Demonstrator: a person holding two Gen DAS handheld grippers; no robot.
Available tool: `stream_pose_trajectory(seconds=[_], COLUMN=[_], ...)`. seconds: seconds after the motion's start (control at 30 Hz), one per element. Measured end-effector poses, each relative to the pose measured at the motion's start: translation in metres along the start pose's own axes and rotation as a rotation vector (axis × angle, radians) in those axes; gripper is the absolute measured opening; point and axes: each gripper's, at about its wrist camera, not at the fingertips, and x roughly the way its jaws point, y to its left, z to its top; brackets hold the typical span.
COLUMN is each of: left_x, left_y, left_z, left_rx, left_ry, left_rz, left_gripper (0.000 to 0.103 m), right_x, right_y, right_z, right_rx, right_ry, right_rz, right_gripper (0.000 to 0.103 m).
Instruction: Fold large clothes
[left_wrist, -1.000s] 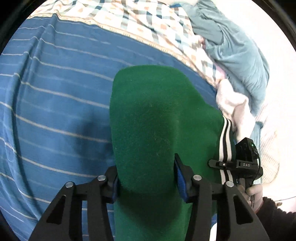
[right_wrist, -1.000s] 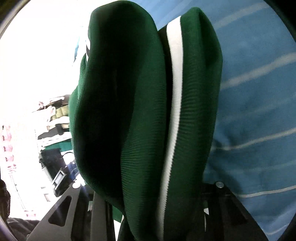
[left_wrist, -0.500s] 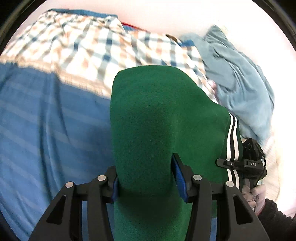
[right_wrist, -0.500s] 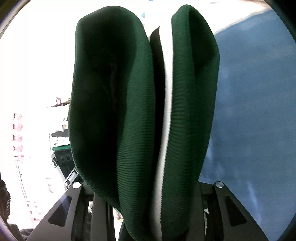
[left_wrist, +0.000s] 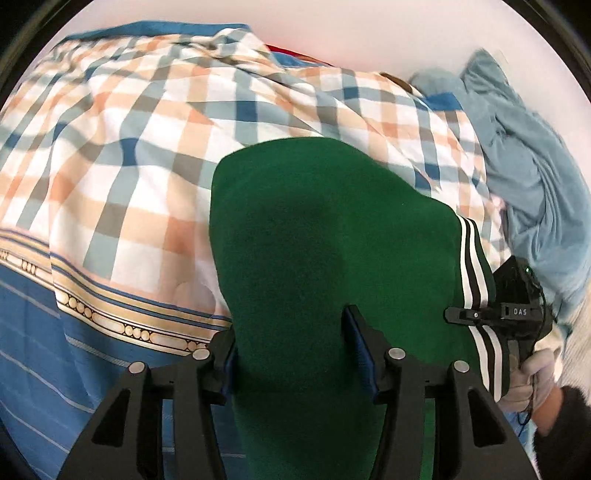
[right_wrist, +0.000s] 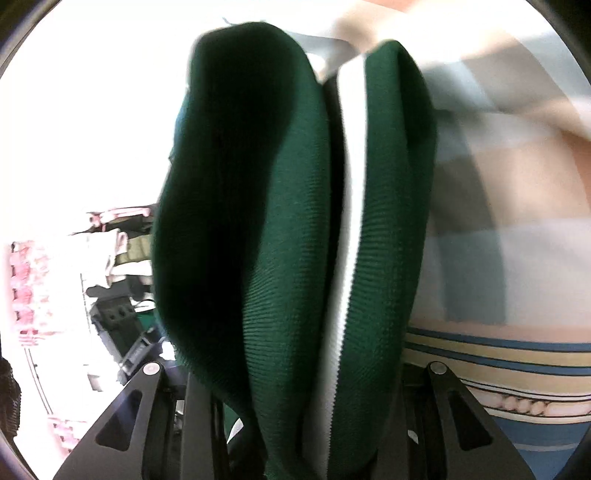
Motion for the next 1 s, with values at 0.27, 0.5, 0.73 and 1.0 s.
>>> stream_pose_trajectory(seconds=[0.27, 0.5, 0.73, 1.0], left_x=[-0.013, -0.056, -0.134, -0.251], left_y=[-0.013, -0.063, -0.094, -0.172], left_z=[-0.004, -0.051, -0.101, -0.142], left_rx=[-0.019, 0.042, -0.045, -0.012], left_ry=[-0.025, -0.121, -0.115, -0.158], left_rz=[0.157, 0.413, 0.477, 0.469], left_gripper=[0.057, 0.095, 0.099, 0.099], right_x=[-0.027, -0.030, -0.107, -0.178], right_y=[0.059, 0.141, 0.200, 0.315], right_z=[-0.016, -0.104, -0.176, -0.287], right_rx=[-0.107, -0.241, -0.281, -0.332], right_ry=[-0.140, -0.259, -0.329, -0.439], right_rz=[-0.516, -0.907, -1.003, -1.048], right_gripper=[0.088, 0.096, 0.097, 0.097])
